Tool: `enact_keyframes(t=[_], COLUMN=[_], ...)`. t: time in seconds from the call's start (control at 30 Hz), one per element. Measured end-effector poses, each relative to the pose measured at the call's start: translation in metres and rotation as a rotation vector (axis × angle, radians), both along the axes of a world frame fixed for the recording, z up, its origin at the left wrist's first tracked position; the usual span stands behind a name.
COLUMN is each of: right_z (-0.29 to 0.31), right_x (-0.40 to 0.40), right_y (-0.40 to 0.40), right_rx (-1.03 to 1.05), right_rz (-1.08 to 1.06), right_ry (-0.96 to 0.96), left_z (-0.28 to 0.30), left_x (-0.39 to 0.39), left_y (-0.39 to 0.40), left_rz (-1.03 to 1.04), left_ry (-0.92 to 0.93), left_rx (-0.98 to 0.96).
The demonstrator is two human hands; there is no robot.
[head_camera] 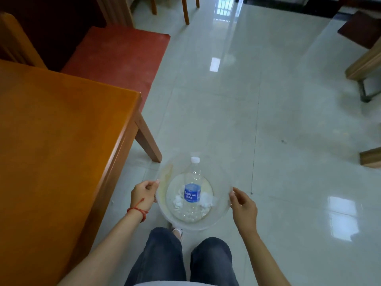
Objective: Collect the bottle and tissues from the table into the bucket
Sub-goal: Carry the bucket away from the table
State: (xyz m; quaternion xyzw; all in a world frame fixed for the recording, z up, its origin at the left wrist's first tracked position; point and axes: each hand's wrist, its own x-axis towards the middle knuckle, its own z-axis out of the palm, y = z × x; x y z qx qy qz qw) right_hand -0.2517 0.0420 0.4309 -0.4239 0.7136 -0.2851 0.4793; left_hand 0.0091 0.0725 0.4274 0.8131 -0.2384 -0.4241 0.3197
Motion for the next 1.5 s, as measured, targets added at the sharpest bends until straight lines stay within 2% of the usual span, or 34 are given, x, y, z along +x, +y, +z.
enact_keyframes(t=[0.27, 0.63, 0.97, 1.23, 1.5], right_z=[-0.083, -0.277, -0.432, -0.494, -0.503], right_x=[0.032, 0.059, 0.094, 0.112, 0.117], right_y=[-0.073, -0.139, -0.160, -0.161, -0.162], right_rx=[0.068, 0.157, 0.284, 0.338, 0.354], right_rz=[-0.025, 0.103, 0.121, 0.124, 0.201], right_ry=[0.010, 0.073, 0.065, 0.082, 0.079], left_z=[-0.088, -0.273, -0.423, -0.479, -0.498], left_x=[0.029, 0.052, 0.085, 0.090, 0.091], left_y=[-0.075, -0.118, -0.125, -0.129, -0.115], left_rz=[0.075, 0.187, 0.246, 0.291, 0.293], left_ry=[0.030, 0.055, 0.044, 0.044, 0.010], left_rx=[0.057, 0.147, 0.241, 0.274, 0.306])
